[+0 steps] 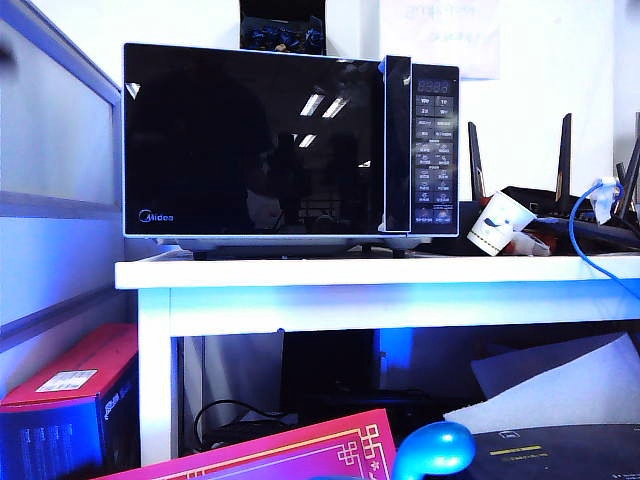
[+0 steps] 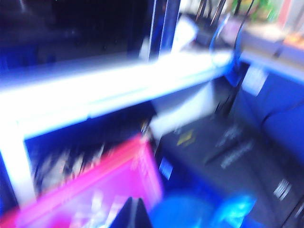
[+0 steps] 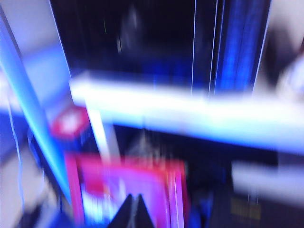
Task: Open the microwave door, place the box of snacks from the top of the microwave inside, then close the microwave door.
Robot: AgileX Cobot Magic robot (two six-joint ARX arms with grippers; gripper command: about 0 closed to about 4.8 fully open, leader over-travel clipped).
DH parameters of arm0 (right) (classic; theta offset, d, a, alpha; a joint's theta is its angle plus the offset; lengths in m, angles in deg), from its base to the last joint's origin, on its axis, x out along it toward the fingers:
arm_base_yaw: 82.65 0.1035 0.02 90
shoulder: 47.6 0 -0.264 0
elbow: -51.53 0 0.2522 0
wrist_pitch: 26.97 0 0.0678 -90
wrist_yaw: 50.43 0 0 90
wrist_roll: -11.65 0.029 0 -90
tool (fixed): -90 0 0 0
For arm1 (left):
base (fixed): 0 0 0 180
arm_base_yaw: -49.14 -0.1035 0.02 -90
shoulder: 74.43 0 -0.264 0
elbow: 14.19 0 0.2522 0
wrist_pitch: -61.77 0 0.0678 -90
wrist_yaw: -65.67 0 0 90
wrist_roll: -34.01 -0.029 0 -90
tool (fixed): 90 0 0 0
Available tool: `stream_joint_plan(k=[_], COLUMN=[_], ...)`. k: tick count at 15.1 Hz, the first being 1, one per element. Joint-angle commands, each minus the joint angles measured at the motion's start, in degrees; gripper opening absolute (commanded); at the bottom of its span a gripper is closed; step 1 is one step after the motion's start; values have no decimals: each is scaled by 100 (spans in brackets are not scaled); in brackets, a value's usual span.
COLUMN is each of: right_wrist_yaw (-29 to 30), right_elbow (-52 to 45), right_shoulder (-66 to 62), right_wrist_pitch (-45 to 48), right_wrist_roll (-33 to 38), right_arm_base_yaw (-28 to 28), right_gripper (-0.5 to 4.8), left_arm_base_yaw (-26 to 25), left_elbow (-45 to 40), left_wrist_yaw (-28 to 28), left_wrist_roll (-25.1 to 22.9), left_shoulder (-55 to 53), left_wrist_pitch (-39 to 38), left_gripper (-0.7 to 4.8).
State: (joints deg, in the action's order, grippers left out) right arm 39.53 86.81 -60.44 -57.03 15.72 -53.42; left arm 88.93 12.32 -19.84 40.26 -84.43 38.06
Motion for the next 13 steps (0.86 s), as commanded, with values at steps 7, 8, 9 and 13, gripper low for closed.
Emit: stream_joint_plan(k=[7,8,9,13], right_wrist_yaw=[17,13,-24,13], right_elbow=[-1777,-1773,-1781,-1781], right_shoulder=[1200,1263,1272,1272], right_wrist_pitch=[-581,-533,-529,-535], right_wrist_roll=[155,153,151,153], right_arm_base_yaw=[2,2,-7,2], right_gripper=[-5,-5,-5,-5], left_arm_base_yaw=[4,4,4,4], left_elbow=[-1128,-1126,-1126,-1126], left_wrist_yaw=[66,63,63,63], left_wrist_roll=[22,22,22,22], left_shoulder=[7,7,9,9], left_wrist_pitch=[-295,-295,-297,-295], left_gripper=[-5,-5,-5,-5])
